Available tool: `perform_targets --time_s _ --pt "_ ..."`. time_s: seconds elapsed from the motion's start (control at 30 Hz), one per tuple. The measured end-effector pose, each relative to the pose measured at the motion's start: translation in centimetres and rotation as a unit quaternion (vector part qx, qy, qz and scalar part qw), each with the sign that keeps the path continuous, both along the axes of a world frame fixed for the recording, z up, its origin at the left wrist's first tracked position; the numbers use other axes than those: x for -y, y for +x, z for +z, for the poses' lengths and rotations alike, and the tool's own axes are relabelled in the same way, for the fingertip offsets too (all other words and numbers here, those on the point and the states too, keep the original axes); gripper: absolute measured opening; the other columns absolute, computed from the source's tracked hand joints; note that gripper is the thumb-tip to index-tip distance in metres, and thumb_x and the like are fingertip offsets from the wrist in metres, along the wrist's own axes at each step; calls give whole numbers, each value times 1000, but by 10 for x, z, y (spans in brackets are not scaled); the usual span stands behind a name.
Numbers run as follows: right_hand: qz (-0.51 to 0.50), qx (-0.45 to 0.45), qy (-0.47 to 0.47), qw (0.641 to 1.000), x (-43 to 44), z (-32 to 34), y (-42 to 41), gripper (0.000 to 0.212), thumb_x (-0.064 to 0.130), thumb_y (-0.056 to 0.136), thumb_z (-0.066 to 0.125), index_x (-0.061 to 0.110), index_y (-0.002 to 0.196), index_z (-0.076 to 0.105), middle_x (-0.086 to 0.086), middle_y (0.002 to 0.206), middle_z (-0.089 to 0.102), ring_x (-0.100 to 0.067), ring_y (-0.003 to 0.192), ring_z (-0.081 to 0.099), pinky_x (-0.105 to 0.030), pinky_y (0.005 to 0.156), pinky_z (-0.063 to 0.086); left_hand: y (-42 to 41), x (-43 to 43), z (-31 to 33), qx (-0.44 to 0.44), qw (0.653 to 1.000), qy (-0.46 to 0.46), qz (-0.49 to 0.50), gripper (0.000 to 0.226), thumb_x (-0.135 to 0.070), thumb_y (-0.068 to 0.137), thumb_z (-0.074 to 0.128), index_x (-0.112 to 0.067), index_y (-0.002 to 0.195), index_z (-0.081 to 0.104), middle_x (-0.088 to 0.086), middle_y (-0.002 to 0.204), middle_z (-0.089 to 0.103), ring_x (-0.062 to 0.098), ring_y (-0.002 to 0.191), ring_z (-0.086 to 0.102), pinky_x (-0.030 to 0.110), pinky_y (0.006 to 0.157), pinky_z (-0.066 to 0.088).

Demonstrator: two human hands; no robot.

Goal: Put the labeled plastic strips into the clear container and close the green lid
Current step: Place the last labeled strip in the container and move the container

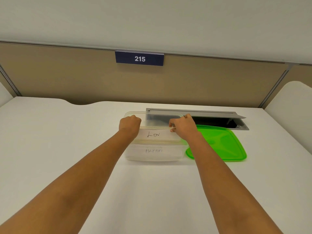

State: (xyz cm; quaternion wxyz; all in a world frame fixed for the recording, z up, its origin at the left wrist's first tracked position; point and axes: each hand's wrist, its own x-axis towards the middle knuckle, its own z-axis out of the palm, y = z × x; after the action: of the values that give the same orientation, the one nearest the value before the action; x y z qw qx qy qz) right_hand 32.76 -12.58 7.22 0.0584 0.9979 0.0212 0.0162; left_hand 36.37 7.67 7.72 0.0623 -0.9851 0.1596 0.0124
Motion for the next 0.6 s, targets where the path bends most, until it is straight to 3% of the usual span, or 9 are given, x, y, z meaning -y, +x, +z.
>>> perform_targets --time_s 0.27,0.47,0.6 --pt "15 8 3 1000 -4 -1 2 23 31 94 52 20 113 59 -6 109 70 -24 105 61 -32 99 33 -4 6 1 -4 999 -29 22 29 9 86 47 0 111 60 14 112 61 30 101 63 31 79 48" --pt "-13 -10 39 999 -10 2 -2 26 25 95 53 15 118 58 -13 116 65 -32 107 60 -34 86 49 -6 3 -4 5 998 -53 20 25 10 87 51 2 108 61 16 110 61 28 102 59 32 83 50" --pt "-21 -18 52 998 -13 3 -2 26 21 95 53 12 119 56 -15 117 63 -32 108 59 -35 85 49 -6 3 -7 14 998 -62 10 22 11 85 52 3 103 63 16 106 63 26 86 56 31 79 50"
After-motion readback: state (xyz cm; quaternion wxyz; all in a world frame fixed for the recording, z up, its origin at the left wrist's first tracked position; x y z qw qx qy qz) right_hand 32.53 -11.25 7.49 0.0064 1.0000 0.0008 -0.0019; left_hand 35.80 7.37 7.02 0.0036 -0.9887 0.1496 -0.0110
